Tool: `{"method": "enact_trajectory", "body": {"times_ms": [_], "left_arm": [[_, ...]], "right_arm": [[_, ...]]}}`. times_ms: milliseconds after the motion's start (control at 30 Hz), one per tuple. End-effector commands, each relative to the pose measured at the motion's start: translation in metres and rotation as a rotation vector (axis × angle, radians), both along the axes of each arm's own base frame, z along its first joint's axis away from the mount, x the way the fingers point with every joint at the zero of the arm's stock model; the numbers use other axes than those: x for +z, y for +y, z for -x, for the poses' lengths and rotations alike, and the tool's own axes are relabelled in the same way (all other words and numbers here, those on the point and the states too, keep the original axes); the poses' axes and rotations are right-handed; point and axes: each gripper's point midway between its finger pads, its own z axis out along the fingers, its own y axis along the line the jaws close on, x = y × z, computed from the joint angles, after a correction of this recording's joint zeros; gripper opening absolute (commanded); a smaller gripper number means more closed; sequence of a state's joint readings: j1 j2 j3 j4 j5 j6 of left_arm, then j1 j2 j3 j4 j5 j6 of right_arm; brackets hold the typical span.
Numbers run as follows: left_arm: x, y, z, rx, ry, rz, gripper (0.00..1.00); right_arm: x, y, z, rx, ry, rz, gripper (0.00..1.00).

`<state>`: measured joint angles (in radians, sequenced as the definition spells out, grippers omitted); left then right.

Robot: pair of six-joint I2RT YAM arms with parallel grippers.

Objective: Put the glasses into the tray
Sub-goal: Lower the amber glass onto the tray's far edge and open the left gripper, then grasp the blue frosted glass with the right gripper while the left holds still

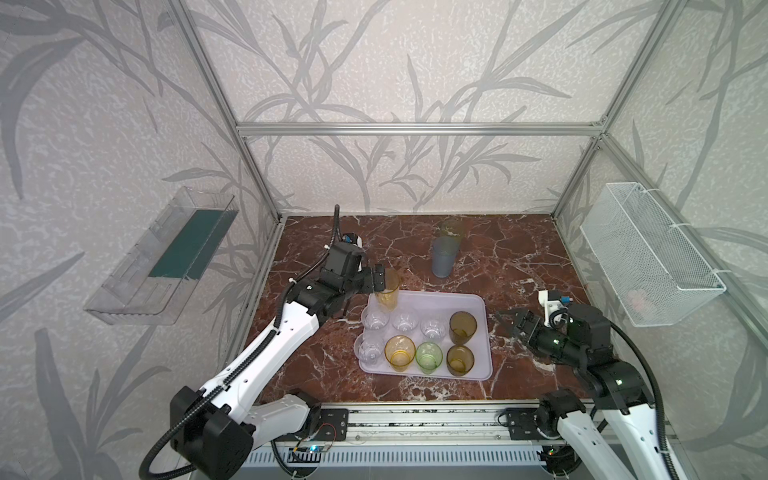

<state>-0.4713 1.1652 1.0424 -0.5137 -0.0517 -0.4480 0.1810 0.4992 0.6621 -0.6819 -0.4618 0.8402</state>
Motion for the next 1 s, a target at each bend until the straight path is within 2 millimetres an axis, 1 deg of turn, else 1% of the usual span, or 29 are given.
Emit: {"method": "enact_trajectory", "body": {"times_ms": [0,167,267,367,533,667,700,833,967], "left_arm": [[0.003,-0.001,-0.001,0.014,-0.034,0.043,0.99],[0.006,-0.02,0.004,-0.049,-0.056,0.169,0.99],[0.005,-0.026,0.007,-0.065,-0.058,0.216,0.99],[0.007,-0.029,0.008,-0.08,-0.074,0.255,0.99],[0.006,-0.032,0.013,-0.096,-0.081,0.295,0.99],[0.01,-0.034,0.015,-0.109,-0.089,0.312,0.99],[0.01,-0.034,0.015,-0.112,-0.09,0.313,0.99],[0.015,-0.033,0.018,-0.114,-0.1,0.325,0.99],[0.015,-0.032,0.02,-0.113,-0.104,0.33,0.99]], "right_arm": [[0.019,0.003,-0.011,0.015,-0.047,0.0,0.99],[0.032,0.009,-0.029,0.022,-0.061,0.006,0.99],[0.037,0.012,-0.044,0.011,-0.072,0.029,0.99],[0.041,0.023,-0.06,0.022,-0.087,0.032,0.99],[0.034,0.05,-0.096,0.075,-0.07,0.099,0.99],[0.023,0.064,-0.129,0.086,-0.034,0.11,0.99],[0.021,0.066,-0.138,0.083,-0.032,0.115,1.0],[0.012,0.069,-0.168,0.053,-0.009,0.169,0.92],[0.002,0.07,-0.192,0.031,0.022,0.218,0.86]]}}
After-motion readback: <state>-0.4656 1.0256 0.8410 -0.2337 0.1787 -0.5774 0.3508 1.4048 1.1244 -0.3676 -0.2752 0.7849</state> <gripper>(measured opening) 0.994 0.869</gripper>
